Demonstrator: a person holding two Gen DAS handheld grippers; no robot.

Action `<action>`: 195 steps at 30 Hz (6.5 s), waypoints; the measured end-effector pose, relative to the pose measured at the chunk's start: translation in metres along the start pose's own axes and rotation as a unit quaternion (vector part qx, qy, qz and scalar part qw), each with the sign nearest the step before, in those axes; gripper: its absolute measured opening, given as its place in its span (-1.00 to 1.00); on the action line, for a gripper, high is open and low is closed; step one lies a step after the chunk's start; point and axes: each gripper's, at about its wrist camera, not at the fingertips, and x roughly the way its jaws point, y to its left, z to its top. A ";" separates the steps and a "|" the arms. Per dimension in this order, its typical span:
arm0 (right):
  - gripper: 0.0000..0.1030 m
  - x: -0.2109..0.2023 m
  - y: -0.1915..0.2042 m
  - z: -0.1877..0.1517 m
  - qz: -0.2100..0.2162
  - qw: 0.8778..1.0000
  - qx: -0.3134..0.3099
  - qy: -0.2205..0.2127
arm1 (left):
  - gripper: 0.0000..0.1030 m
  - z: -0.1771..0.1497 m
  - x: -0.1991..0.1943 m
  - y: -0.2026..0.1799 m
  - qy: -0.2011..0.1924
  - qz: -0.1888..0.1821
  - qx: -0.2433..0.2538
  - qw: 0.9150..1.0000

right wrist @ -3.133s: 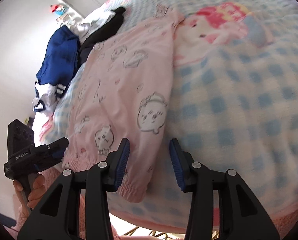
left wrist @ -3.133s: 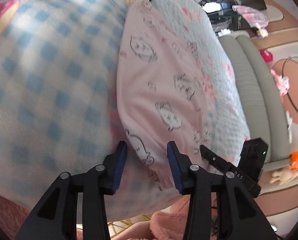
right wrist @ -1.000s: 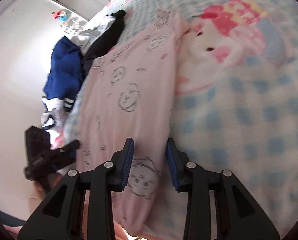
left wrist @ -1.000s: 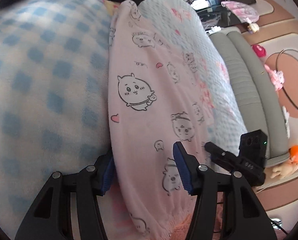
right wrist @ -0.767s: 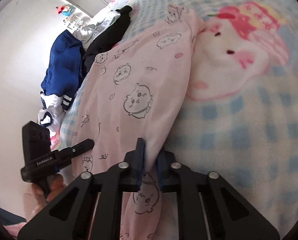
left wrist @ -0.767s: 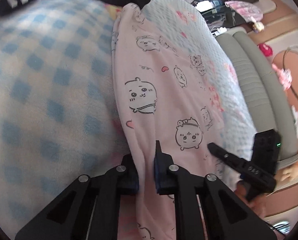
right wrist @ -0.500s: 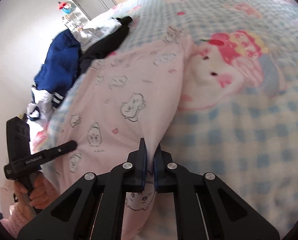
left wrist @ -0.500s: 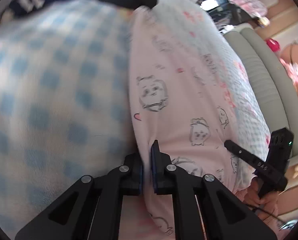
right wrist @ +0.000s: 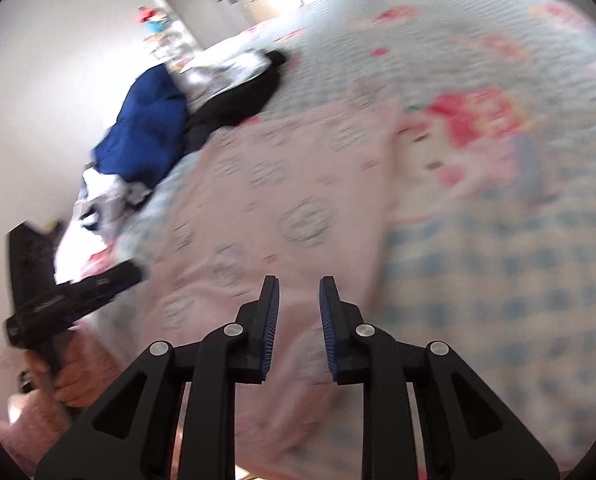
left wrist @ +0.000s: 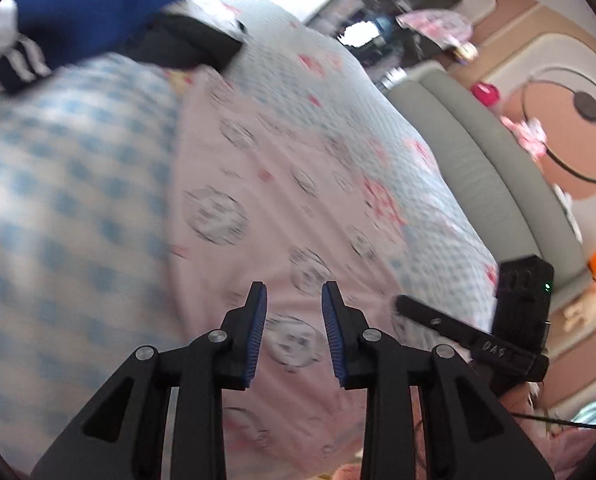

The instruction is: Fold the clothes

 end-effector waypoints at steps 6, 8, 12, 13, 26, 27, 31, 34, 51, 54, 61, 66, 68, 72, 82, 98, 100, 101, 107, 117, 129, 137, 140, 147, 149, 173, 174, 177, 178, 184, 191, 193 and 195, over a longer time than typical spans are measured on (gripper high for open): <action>-0.78 0.022 -0.004 -0.025 -0.061 0.997 -0.007 0.050 | -0.59 -0.007 0.010 0.017 0.052 0.102 -0.010 0.993; -0.94 0.019 -0.009 -0.030 -0.087 0.995 -0.010 0.054 | -0.46 -0.007 -0.006 0.021 0.038 0.128 -0.011 0.991; -0.85 0.008 0.002 -0.028 -0.117 0.991 -0.035 0.061 | -0.31 -0.012 -0.020 -0.002 0.017 0.110 0.038 0.993; -0.81 0.004 0.008 -0.026 -0.110 0.992 -0.042 0.049 | -0.28 -0.013 -0.016 -0.011 0.014 0.098 0.056 0.993; -0.56 0.012 0.023 -0.044 -0.130 0.984 -0.092 0.083 | -0.17 -0.039 -0.002 -0.013 0.114 0.148 0.109 0.976; -0.56 0.007 0.023 -0.046 -0.136 0.983 -0.095 0.081 | -0.16 -0.041 -0.008 -0.015 0.104 0.142 0.111 0.978; -0.55 -0.015 0.018 -0.043 -0.082 0.993 -0.067 0.046 | -0.16 -0.047 -0.018 -0.030 0.066 0.125 0.138 0.980; -0.50 -0.007 0.023 -0.037 -0.066 0.995 -0.062 0.048 | -0.16 -0.044 0.002 -0.039 0.079 0.140 0.135 0.978; -0.48 -0.031 0.010 -0.030 -0.062 0.994 -0.062 0.058 | -0.15 -0.018 -0.021 -0.022 0.048 0.111 0.072 0.990; -0.43 -0.011 0.015 0.003 -0.084 0.992 -0.084 0.047 | -0.15 0.004 0.006 -0.025 0.050 0.107 0.074 0.990; -0.44 0.053 0.000 0.028 -0.136 0.982 -0.100 0.086 | -0.28 0.011 0.053 -0.014 0.070 0.194 0.076 0.976; -0.47 0.026 -0.022 0.026 -0.162 0.981 -0.080 0.066 | -0.17 0.031 0.022 0.000 0.040 0.151 0.049 0.987; -0.38 0.017 -0.025 0.037 -0.142 0.985 -0.075 0.053 | -0.11 0.045 0.023 -0.003 0.030 0.145 0.068 0.987; -0.36 0.019 -0.028 0.067 -0.114 0.991 -0.066 0.029 | -0.11 0.070 0.050 -0.007 0.033 0.140 0.092 0.985; -0.40 0.053 -0.057 0.085 -0.231 0.969 -0.065 0.057 | -0.21 0.097 0.047 0.026 0.034 0.231 0.072 0.970; -0.25 0.065 -0.043 0.127 -0.293 0.946 -0.131 0.054 | -0.15 0.165 0.078 0.035 0.029 0.227 0.107 0.968; -0.25 0.059 -0.040 0.146 -0.254 0.959 -0.121 0.030 | -0.15 0.173 0.094 0.029 0.040 0.207 0.120 0.970; -0.25 0.060 -0.040 0.154 -0.221 0.969 -0.105 0.027 | -0.15 0.176 0.104 0.028 0.047 0.204 0.125 0.970; -0.31 0.107 -0.055 0.168 -0.199 0.974 -0.085 0.060 | -0.19 0.188 0.122 0.044 0.054 0.232 0.113 0.965; -0.35 0.049 -0.038 0.144 -0.178 0.982 -0.055 0.020 | -0.11 0.140 0.055 0.017 0.008 0.183 0.105 0.977; -0.33 0.035 -0.002 0.027 -0.178 0.980 -0.064 0.069 | -0.11 0.058 0.024 0.024 0.036 0.235 0.034 0.971; -0.20 0.008 0.020 -0.006 -0.123 0.990 -0.050 0.049 | -0.10 0.002 0.026 -0.013 0.063 0.161 0.073 0.982; -0.20 0.012 0.017 -0.022 -0.142 0.986 -0.057 0.063 | -0.10 -0.005 0.034 -0.005 0.097 0.235 0.066 0.965; -0.19 -0.013 0.007 -0.042 -0.133 0.989 -0.024 0.058 | -0.06 -0.014 -0.008 -0.006 0.107 0.155 -0.007 0.982; -0.15 -0.016 0.010 -0.048 -0.107 0.992 -0.021 0.058 | -0.06 -0.024 -0.005 -0.006 0.117 0.117 -0.016 0.986; -0.15 -0.002 0.026 -0.067 -0.123 0.986 -0.045 0.103 | 0.13 -0.055 -0.011 0.023 0.159 0.086 -0.086 0.980; -0.15 -0.001 0.024 -0.068 -0.120 0.986 -0.042 0.106 | 0.13 -0.057 -0.009 0.025 0.162 0.083 -0.089 0.979; -0.14 0.003 0.021 -0.070 -0.109 0.987 -0.030 0.112 | 0.12 -0.062 0.001 0.019 0.164 0.058 -0.085 0.981; -0.14 0.003 0.022 -0.070 -0.105 0.988 -0.032 0.113 | 0.09 -0.063 0.002 0.017 0.164 0.050 -0.083 0.982; -0.14 0.003 0.026 -0.075 -0.084 0.989 -0.035 0.113 | 0.09 -0.063 0.008 0.026 0.141 0.023 -0.117 0.983; -0.34 0.012 0.020 -0.073 -0.057 0.992 -0.014 0.113 | -0.09 -0.065 0.013 0.011 0.124 -0.002 -0.095 0.988; -0.36 0.008 0.025 -0.071 -0.041 0.993 -0.027 0.106 | -0.09 -0.064 0.016 0.010 0.127 0.000 -0.088 0.988; -0.33 0.009 0.026 -0.070 -0.037 0.993 -0.029 0.106 | -0.09 -0.064 0.023 0.016 0.136 0.001 -0.102 0.985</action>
